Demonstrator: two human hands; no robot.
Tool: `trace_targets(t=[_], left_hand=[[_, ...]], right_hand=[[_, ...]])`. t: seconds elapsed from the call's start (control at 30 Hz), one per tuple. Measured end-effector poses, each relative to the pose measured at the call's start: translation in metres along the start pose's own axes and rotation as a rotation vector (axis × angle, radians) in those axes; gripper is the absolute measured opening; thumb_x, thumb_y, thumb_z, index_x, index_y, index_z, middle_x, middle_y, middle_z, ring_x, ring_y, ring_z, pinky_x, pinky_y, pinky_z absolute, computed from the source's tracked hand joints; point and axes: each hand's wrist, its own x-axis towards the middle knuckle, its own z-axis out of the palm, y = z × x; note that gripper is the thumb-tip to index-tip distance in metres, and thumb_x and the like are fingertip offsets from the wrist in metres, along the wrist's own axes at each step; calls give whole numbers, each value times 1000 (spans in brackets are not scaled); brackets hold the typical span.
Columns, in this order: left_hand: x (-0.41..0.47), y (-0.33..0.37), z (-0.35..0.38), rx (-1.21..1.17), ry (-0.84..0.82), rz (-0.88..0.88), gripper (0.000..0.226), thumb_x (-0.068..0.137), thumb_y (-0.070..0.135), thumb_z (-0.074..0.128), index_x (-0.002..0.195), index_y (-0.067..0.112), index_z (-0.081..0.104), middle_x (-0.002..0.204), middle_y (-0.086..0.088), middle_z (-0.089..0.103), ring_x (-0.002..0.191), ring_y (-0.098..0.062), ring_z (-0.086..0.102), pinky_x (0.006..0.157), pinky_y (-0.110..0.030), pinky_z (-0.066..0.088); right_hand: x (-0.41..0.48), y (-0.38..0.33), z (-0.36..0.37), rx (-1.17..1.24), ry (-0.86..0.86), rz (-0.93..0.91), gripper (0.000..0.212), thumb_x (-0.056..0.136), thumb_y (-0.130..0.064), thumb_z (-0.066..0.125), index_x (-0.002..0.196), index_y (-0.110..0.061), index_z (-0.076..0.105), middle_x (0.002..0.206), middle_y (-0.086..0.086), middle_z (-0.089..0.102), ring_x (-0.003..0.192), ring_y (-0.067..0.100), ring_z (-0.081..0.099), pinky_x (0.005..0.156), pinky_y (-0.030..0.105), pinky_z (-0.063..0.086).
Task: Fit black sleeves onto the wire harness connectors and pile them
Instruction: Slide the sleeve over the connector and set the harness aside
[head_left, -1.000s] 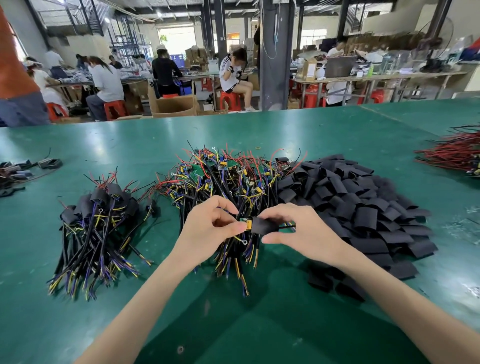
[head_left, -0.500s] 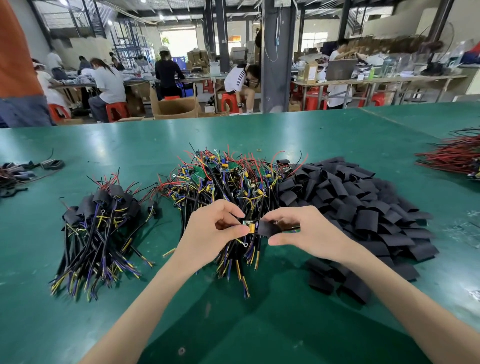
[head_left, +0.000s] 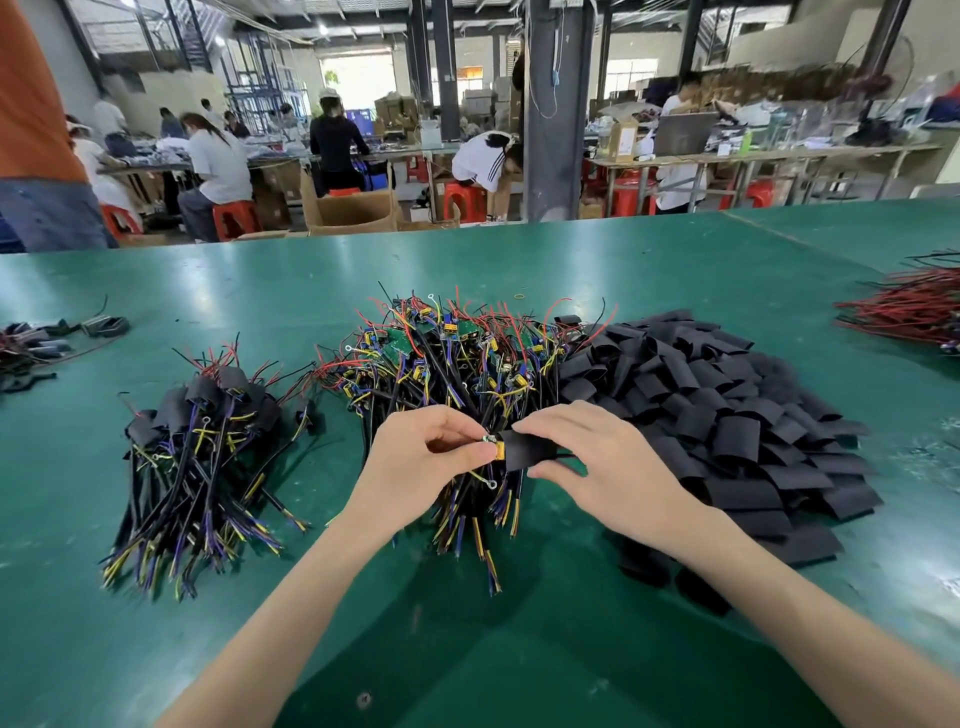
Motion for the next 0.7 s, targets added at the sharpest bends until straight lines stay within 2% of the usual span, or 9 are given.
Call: trace_targets(t=[0.13, 0.23, 0.37, 0.47, 0.57, 0.7], left_hand=[[1, 1, -3, -120, -24, -67, 13, 75, 10, 77, 73, 21, 71, 63, 5, 67, 49, -1, 50, 50, -11, 37], [2, 1, -3, -128, -38, -86, 13, 75, 10, 76, 72, 22, 72, 59, 6, 63, 46, -1, 44, 50, -14, 35], [1, 1, -2, -147, -31, -78, 12, 75, 8, 76, 74, 19, 71, 59, 8, 64, 46, 1, 47, 49, -9, 35], [0, 1, 0, -117, -2, -59, 12, 75, 7, 76, 75, 18, 71, 64, 5, 69, 54, 0, 56, 53, -8, 39], [0, 1, 3, -67, 12, -18, 13, 75, 6, 76, 77, 17, 70, 69, 4, 72, 61, -1, 61, 60, -9, 43], [-1, 3, 1, -119, 16, -15, 11, 76, 5, 75, 78, 14, 70, 66, 5, 70, 57, 0, 59, 55, -8, 41]], right_hand=[[1, -2, -1, -40, 50, -19, 38, 75, -17, 77, 110, -11, 66, 109, -2, 66, 92, 23, 60, 85, 34, 48], [1, -2, -2, -38, 45, -24, 38, 75, -17, 78, 110, -11, 66, 108, -2, 66, 90, 23, 60, 83, 37, 50], [1, -1, -3, -13, 43, -20, 35, 76, -18, 77, 108, -11, 67, 107, -3, 67, 88, 22, 61, 79, 38, 52], [0, 1, -2, 43, 29, 12, 34, 76, -20, 76, 108, -12, 68, 107, -4, 68, 91, 18, 61, 82, 36, 51], [1, 2, -3, 156, -1, 94, 34, 75, -21, 78, 108, -13, 69, 105, -6, 68, 93, 12, 61, 87, 32, 49], [3, 2, -4, 349, 8, 223, 36, 71, -18, 81, 106, -18, 70, 98, -12, 67, 89, 2, 61, 85, 24, 48]])
